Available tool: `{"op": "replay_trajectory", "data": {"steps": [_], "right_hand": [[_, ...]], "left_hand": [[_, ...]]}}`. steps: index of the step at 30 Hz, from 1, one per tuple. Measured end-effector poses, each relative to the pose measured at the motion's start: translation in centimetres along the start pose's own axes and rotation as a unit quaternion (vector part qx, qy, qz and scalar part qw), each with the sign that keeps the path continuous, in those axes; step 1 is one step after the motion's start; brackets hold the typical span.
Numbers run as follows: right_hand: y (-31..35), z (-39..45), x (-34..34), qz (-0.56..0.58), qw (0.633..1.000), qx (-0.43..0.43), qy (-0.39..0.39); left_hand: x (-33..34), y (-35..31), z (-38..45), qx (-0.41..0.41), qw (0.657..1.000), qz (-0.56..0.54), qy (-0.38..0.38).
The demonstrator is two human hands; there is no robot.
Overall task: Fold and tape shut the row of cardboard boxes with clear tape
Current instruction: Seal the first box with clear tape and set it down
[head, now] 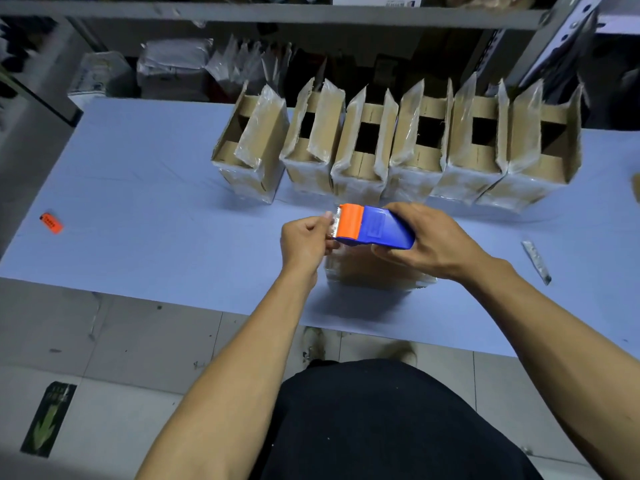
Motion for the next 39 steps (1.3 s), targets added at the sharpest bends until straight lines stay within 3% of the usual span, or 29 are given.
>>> {"op": "replay_trajectory", "data": {"steps": [12, 17, 23, 27, 32, 39], "right_hand": [[0.8, 0.2, 0.2, -0.063, 0.997, 0.034, 0.034], [1.1, 0.6, 0.2, -0.062, 0.997, 0.038, 0.04], [0.6, 0.5, 0.1, -0.063, 0.996, 0.057, 0.02], [0.6, 0.5, 0.1, -0.057, 0.997, 0.057, 0.018], [0.4, 0.6, 0.0, -0.072, 0.996, 0.056, 0.019], [-0.8, -0.5, -0.5, -0.102, 0.994, 0.02, 0.04]], "left_hand": [[-0.8, 4.9, 0.7, -0.013, 0.997, 0.069, -0.032], [0.5, 7.2, 1.6, -0.045, 0.999, 0.023, -0.011], [3.0, 9.7, 1.2, -0.225, 0.967, -0.104, 0.062], [0.5, 7.2, 2.5, -0.099, 0.995, -0.01, -0.018], [4.8, 5.0, 2.3, -0.089, 0.99, -0.027, 0.11], [4.7, 5.2, 2.6, -0.037, 0.991, 0.068, 0.113]]}}
Point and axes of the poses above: each hand's wrist, its own z-axis towards the middle knuckle, its own x-axis out of the palm, y = z × x, the point moved 6 cm from there along z, towards the middle knuckle, and after that the axes turned 13 degrees about y, right-handed, at the moved point
